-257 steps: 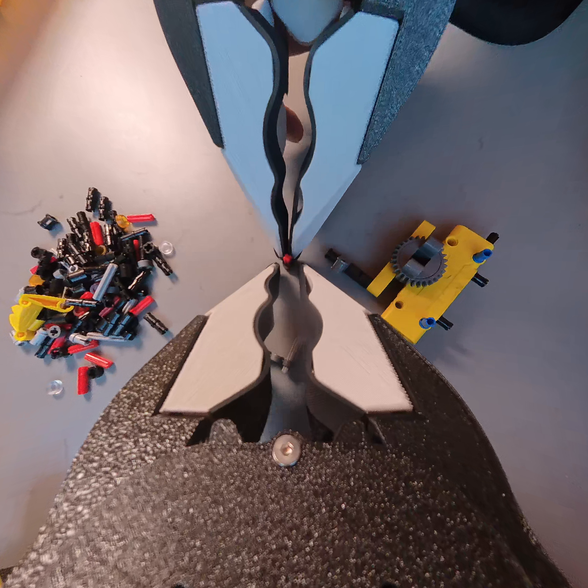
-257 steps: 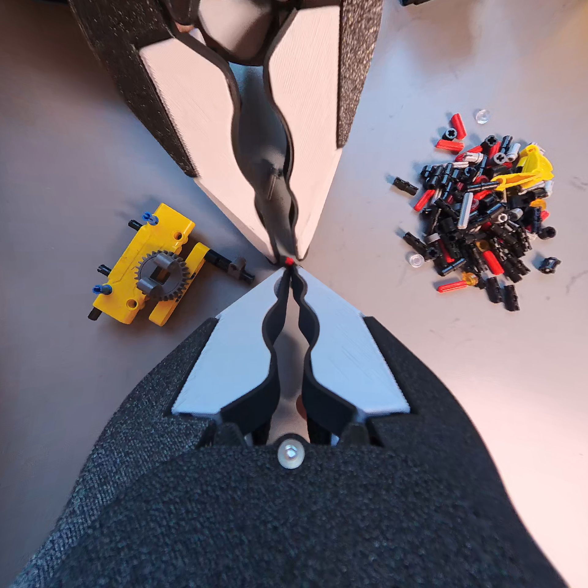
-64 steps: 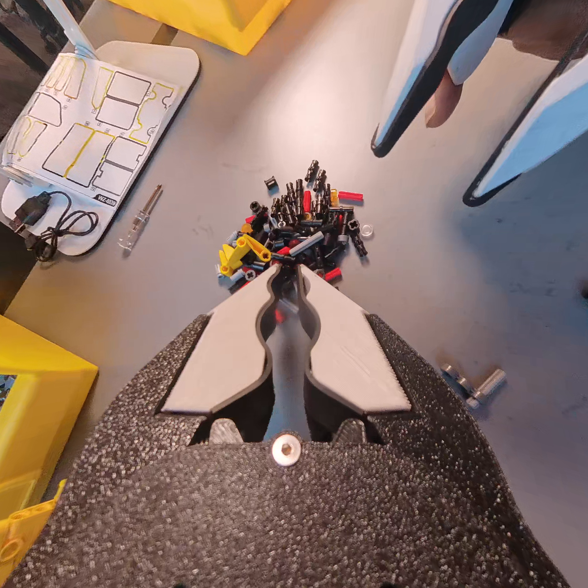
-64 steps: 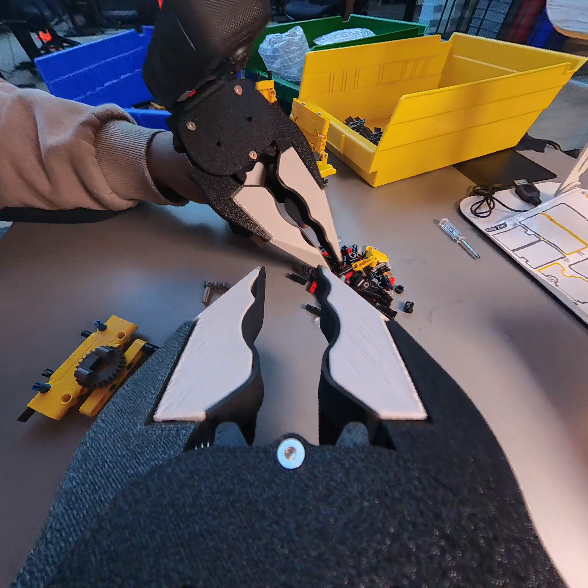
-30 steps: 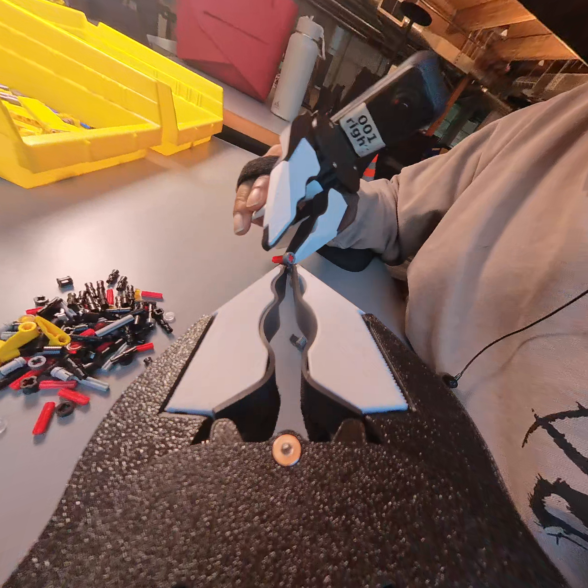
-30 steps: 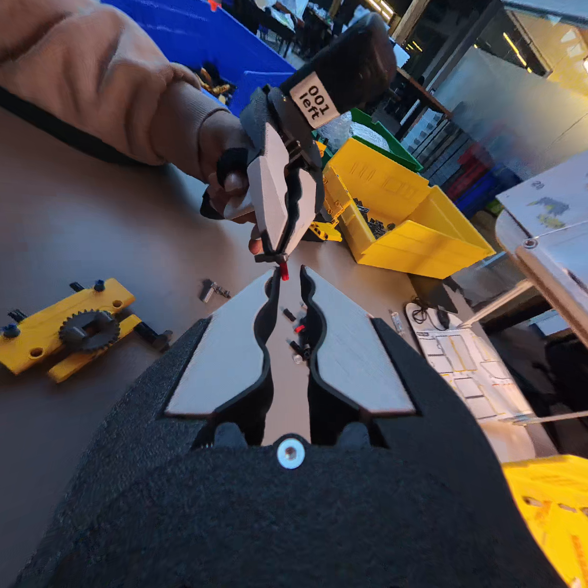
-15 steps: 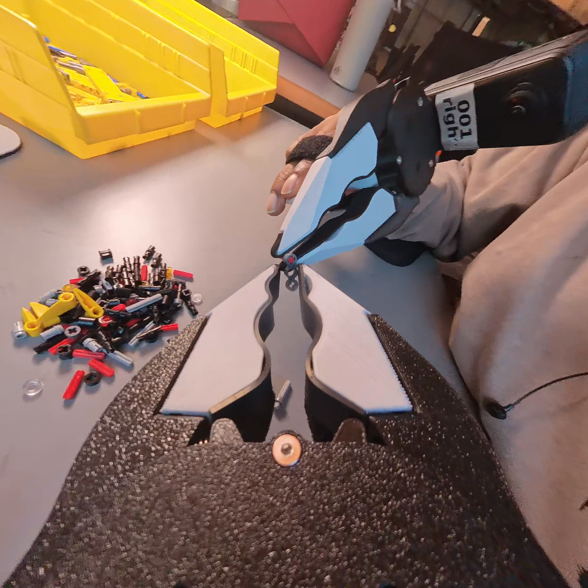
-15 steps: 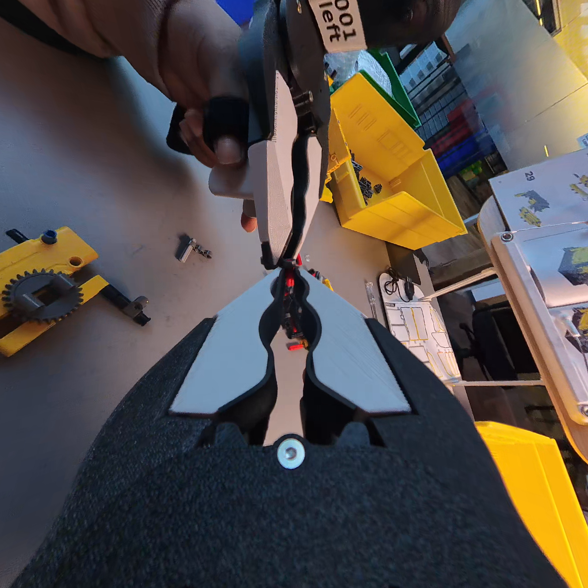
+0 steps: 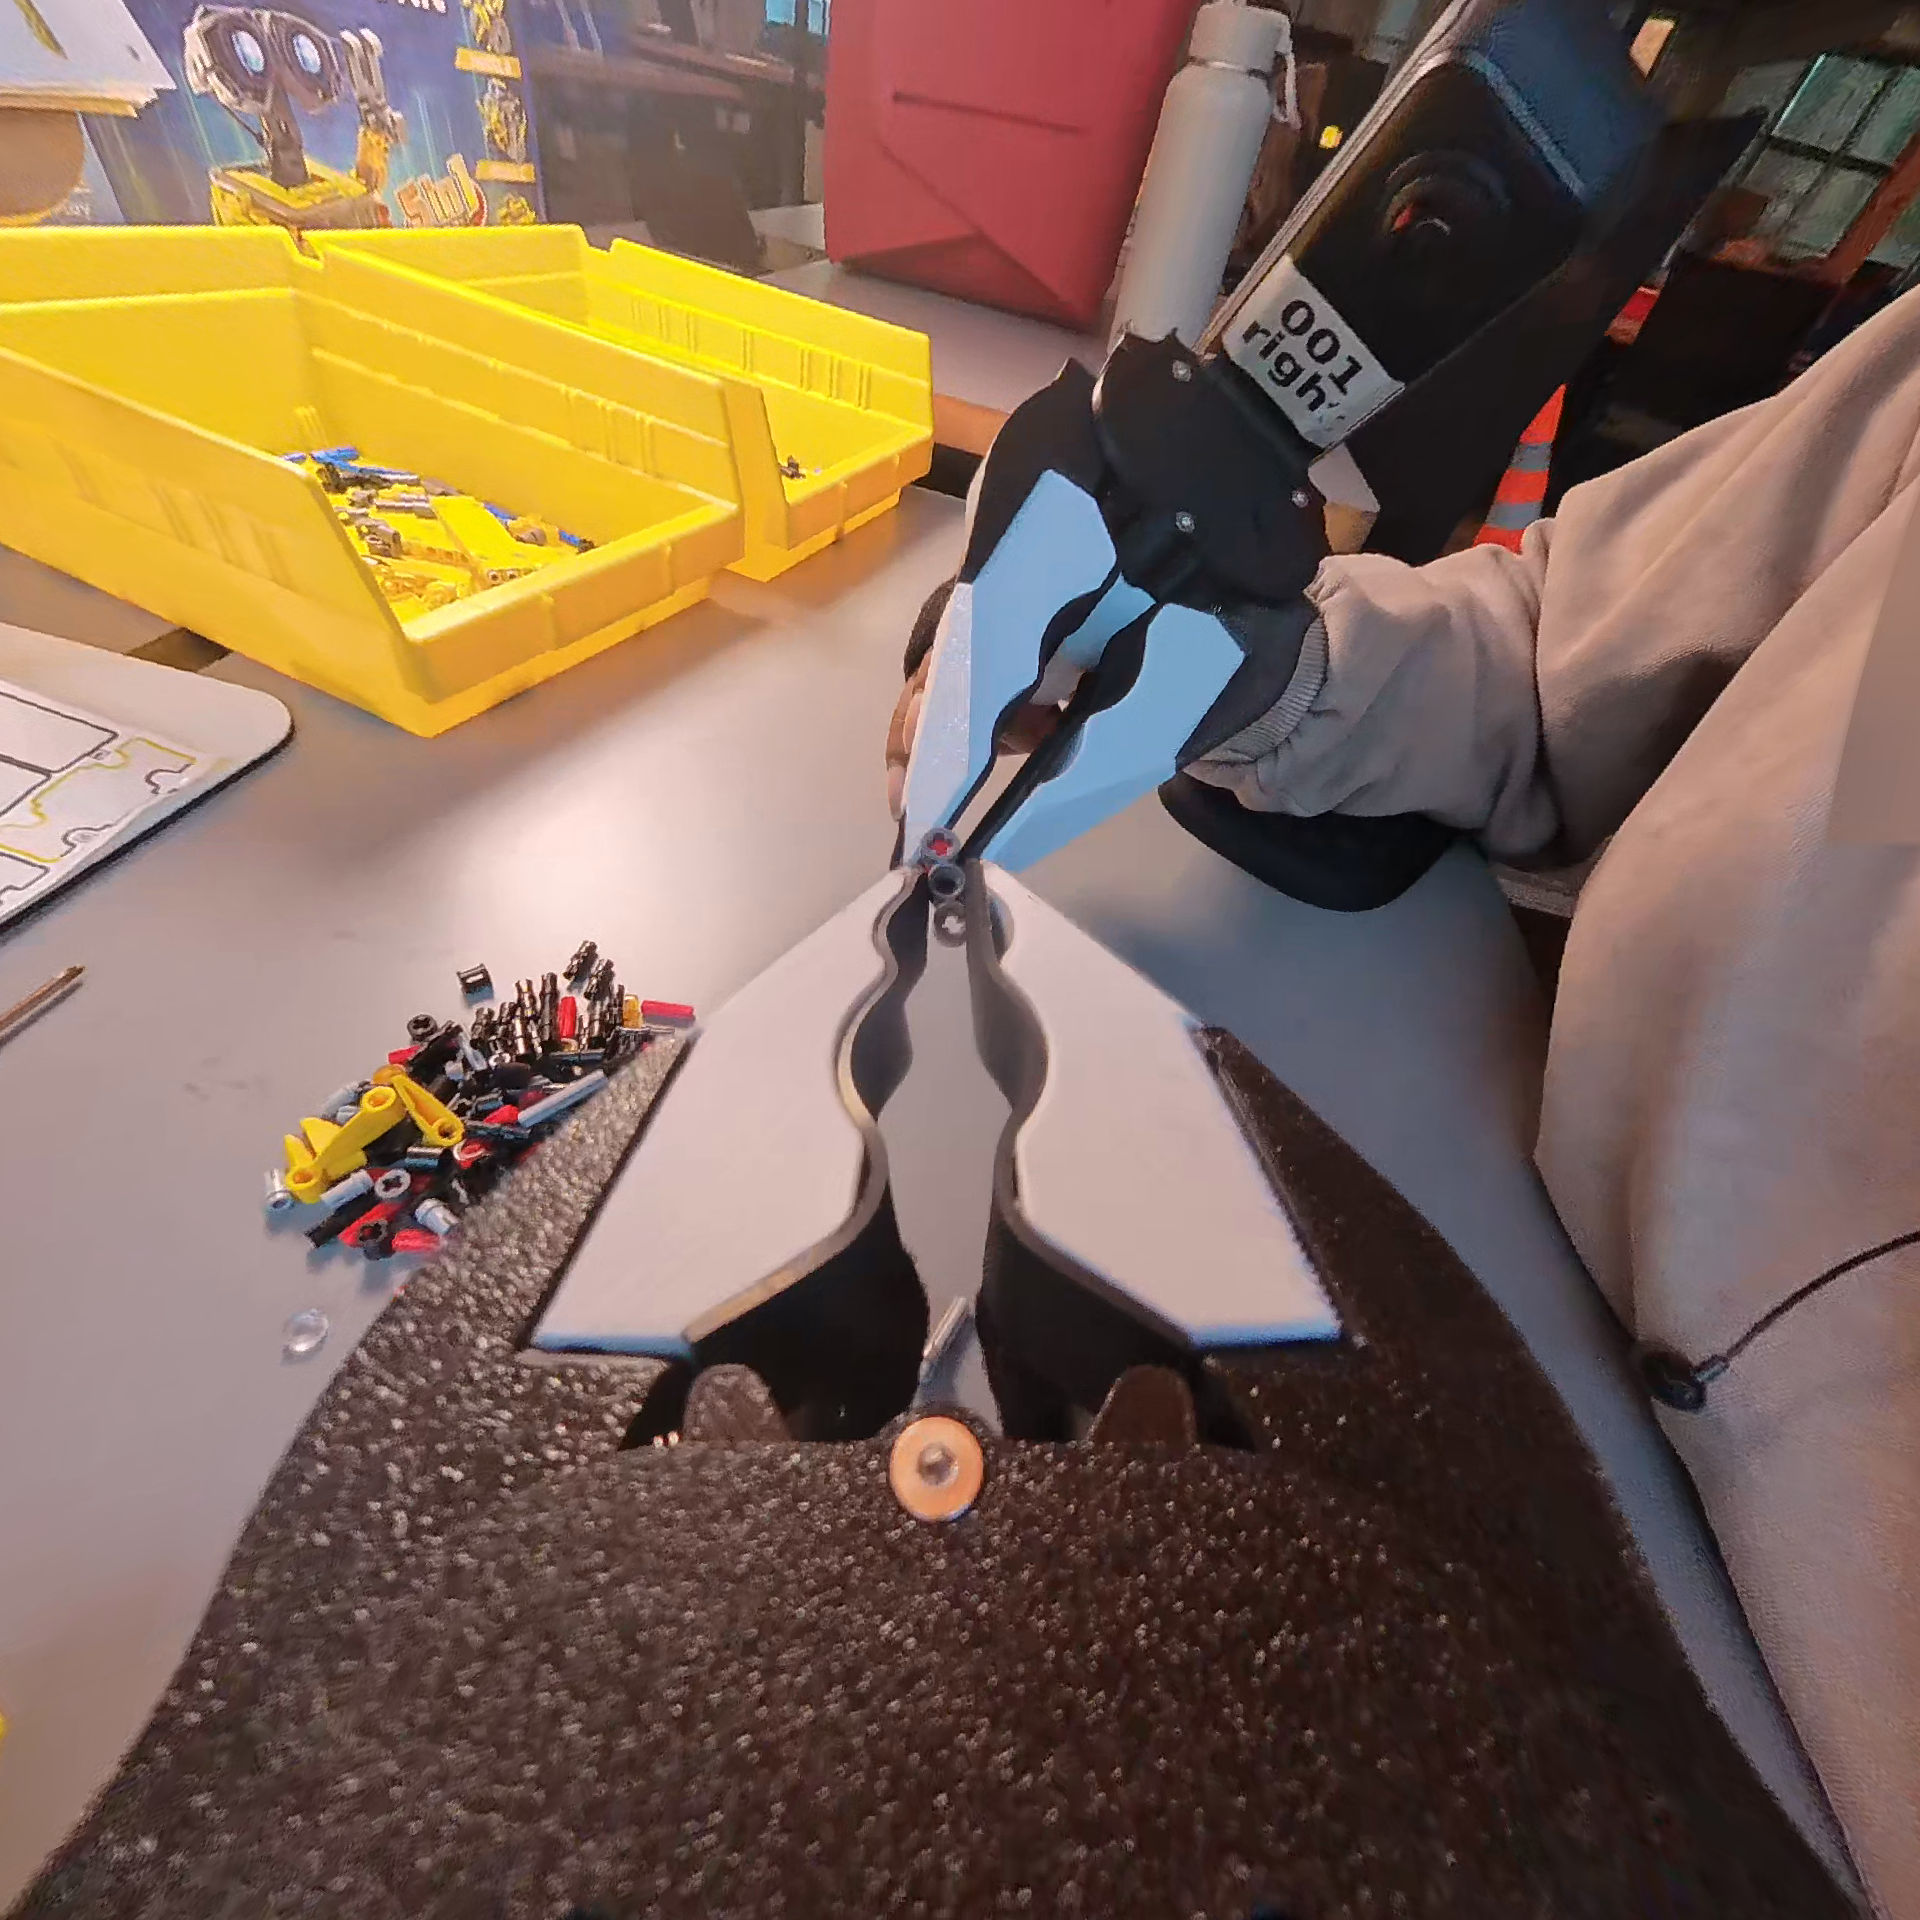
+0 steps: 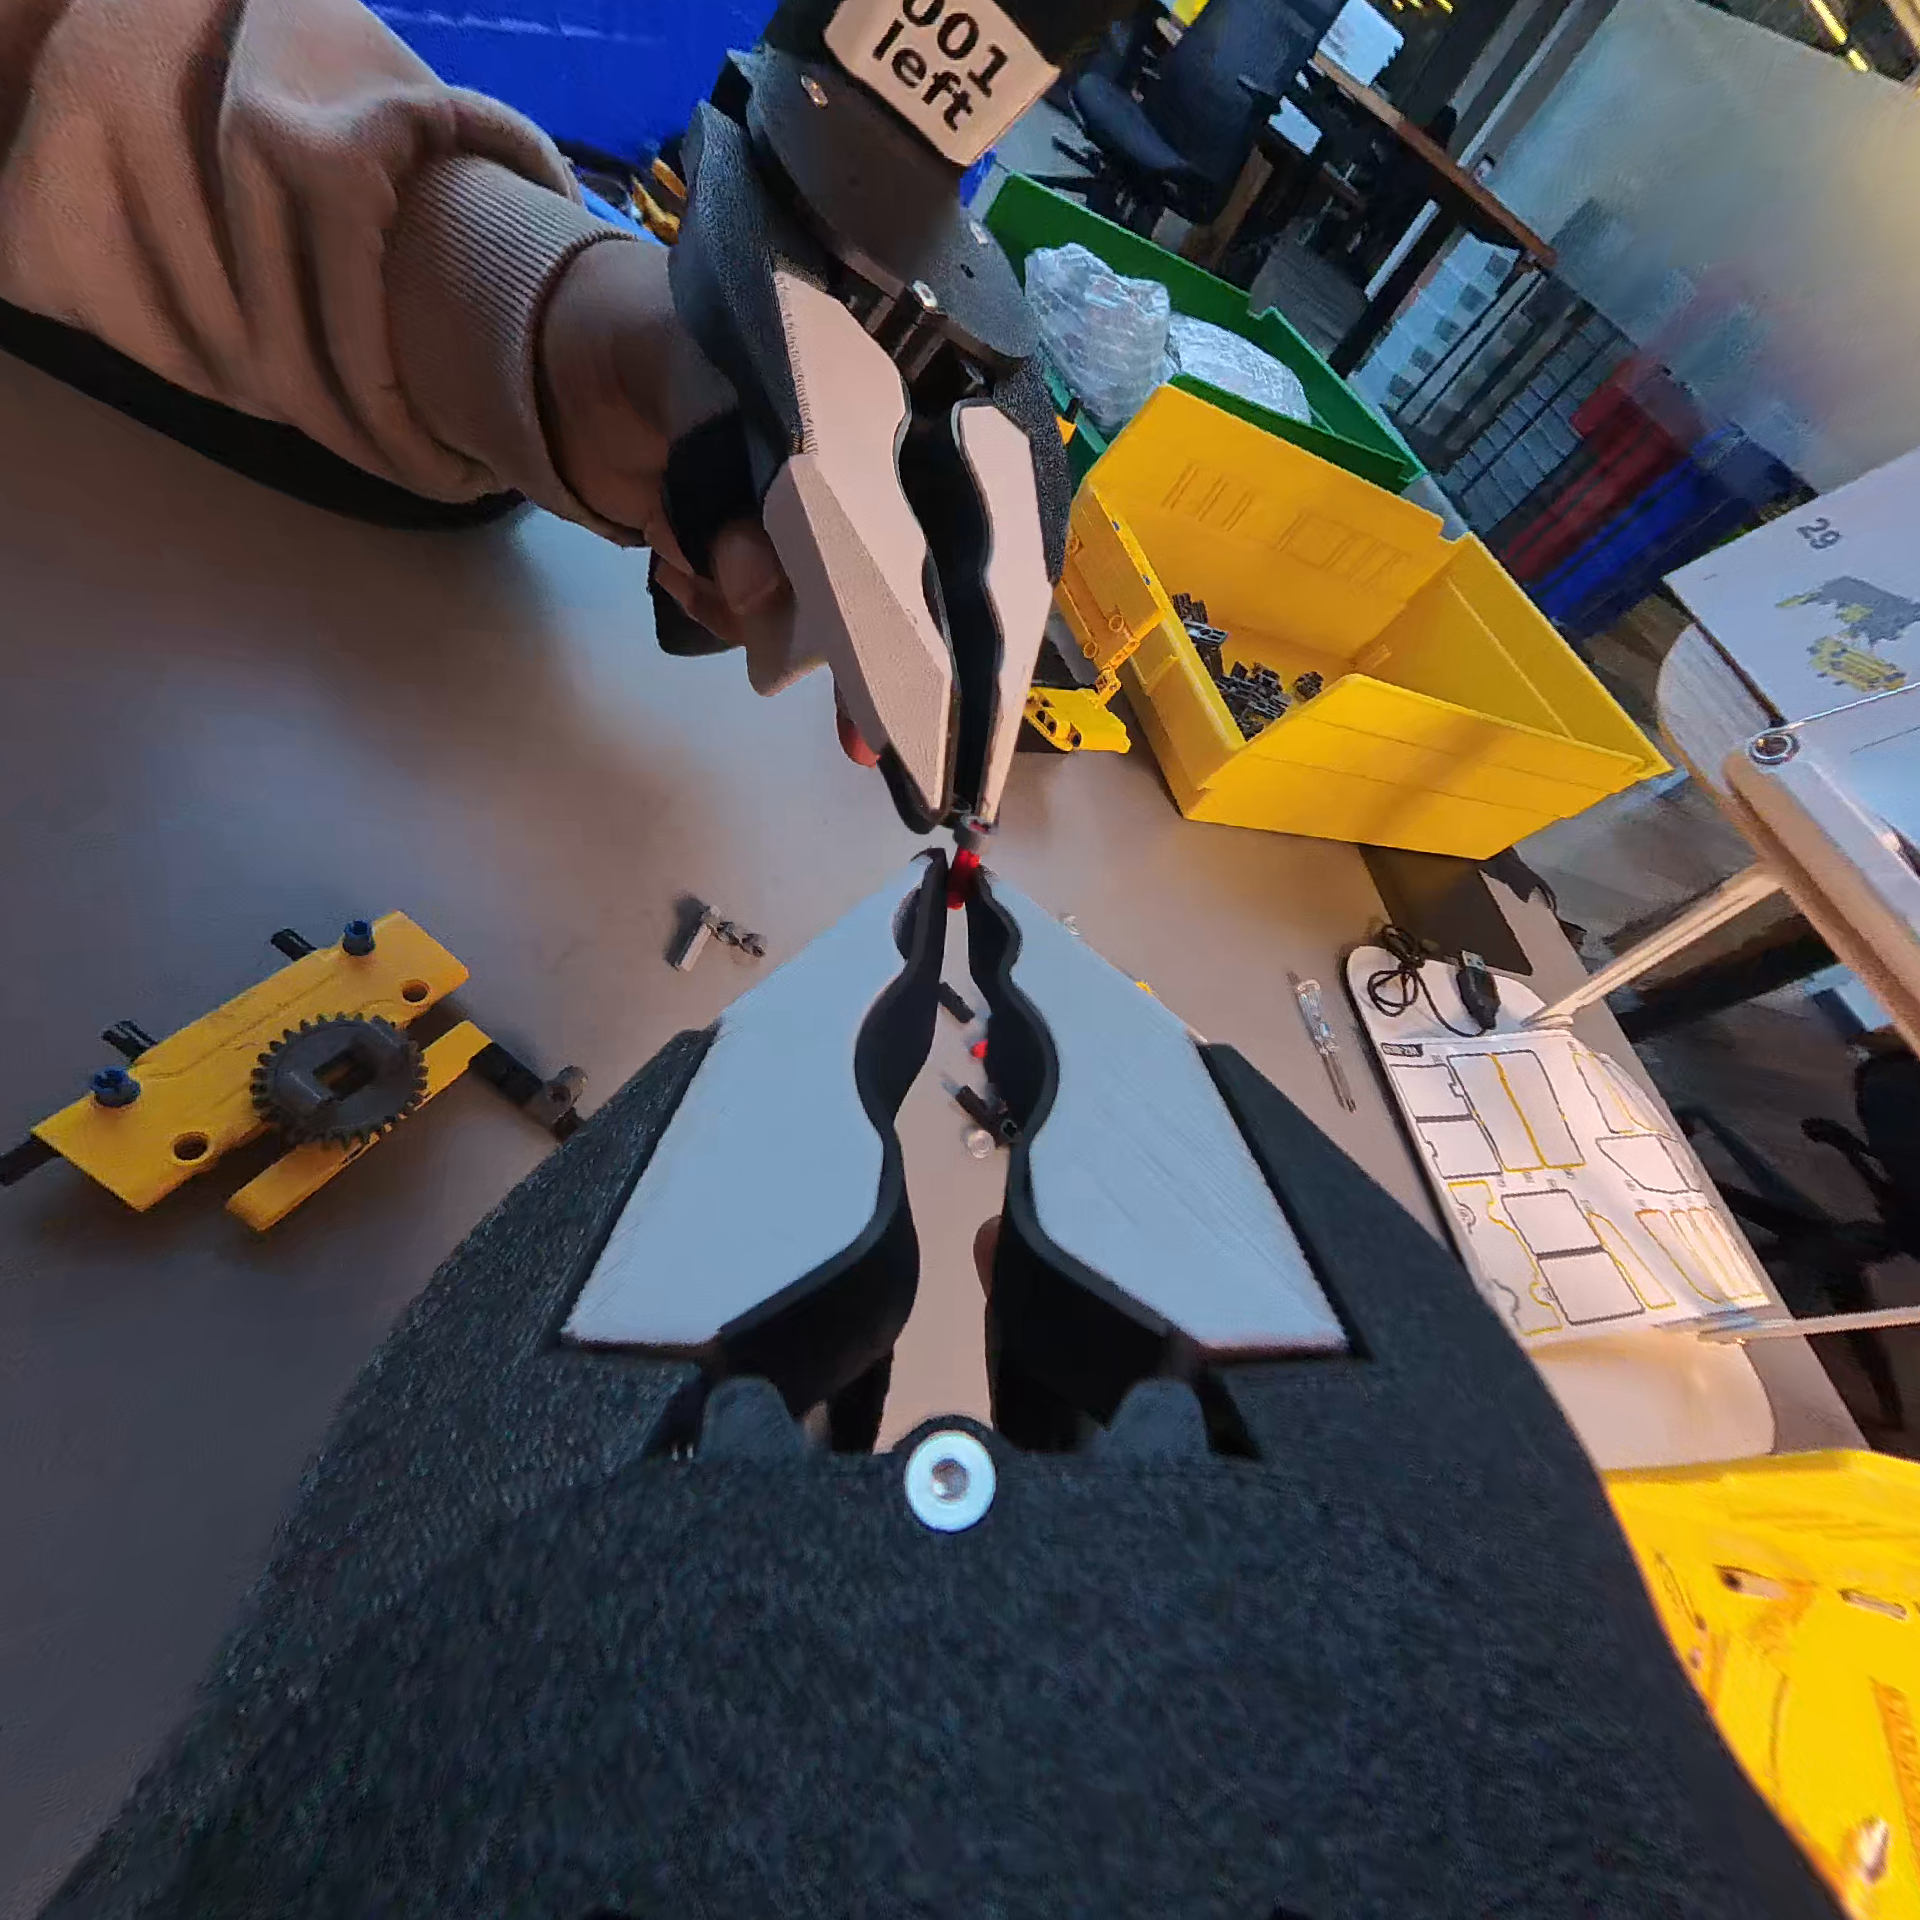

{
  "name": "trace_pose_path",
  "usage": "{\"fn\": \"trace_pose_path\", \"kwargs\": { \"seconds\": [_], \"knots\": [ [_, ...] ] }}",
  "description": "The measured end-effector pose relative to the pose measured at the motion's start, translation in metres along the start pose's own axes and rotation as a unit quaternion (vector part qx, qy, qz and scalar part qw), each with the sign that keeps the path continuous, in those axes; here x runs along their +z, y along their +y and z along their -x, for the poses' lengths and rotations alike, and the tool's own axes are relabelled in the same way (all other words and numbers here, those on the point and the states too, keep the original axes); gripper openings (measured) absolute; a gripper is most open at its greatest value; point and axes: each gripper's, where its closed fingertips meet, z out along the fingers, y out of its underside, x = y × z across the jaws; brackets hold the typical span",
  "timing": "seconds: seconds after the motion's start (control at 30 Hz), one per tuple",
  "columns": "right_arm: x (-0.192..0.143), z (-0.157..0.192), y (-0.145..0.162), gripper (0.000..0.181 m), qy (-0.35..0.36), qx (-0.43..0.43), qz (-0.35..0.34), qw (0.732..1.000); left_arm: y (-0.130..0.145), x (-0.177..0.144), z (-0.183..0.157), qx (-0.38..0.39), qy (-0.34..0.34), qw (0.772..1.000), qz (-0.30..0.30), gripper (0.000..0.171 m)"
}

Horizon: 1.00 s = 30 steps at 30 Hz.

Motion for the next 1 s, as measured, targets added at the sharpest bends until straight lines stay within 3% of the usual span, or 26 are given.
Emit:
{"fn": "trace_pose_path", "kwargs": {
  "seconds": [0.07,0.1,0.17,0.23,0.4,0.53,0.73,0.9,1.0],
  "knots": [
    [0.004,0.011,0.057,0.002,-0.026,-0.03,0.116,0.992,-0.065,-0.049,0.012,-0.041,-0.005,0.987,-0.153,0.005],
    [0.007,0.02,0.067,0.002,-0.042,0.008,0.102,0.994,-0.087,-0.078,0.02,-0.01,-0.037,0.982,-0.185,0.005],
    [0.005,0.0,0.024,0.001,0.003,0.016,0.019,1.0,-0.076,-0.078,0.013,0.048,-0.059,0.987,-0.139,0.006],
    [0.007,-0.016,0.012,0.002,-0.001,0.04,0.008,0.999,-0.046,-0.06,0.015,0.033,-0.056,0.993,-0.095,0.006],
    [0.023,-0.031,0.062,0.003,0.041,0.062,0.099,0.992,-0.004,-0.054,0.058,0.02,-0.125,0.992,-0.009,0.006],
    [0.035,-0.045,0.083,0.003,0.072,0.06,0.137,0.986,0.02,-0.044,0.063,0.019,-0.129,0.991,0.029,0.006],
    [0.053,-0.052,0.098,0.01,0.092,0.05,0.17,0.98,0.031,-0.034,0.06,0.09,-0.144,0.984,0.054,0.007],
    [0.043,-0.05,0.065,0.032,0.062,0.137,0.06,0.987,0.026,-0.03,0.055,0.189,-0.181,0.963,0.06,0.006],
    [0.034,-0.037,0.026,0.03,-0.009,0.231,-0.036,0.972,0.023,-0.026,0.049,0.258,-0.201,0.943,0.066,0.006]
  ]
}}
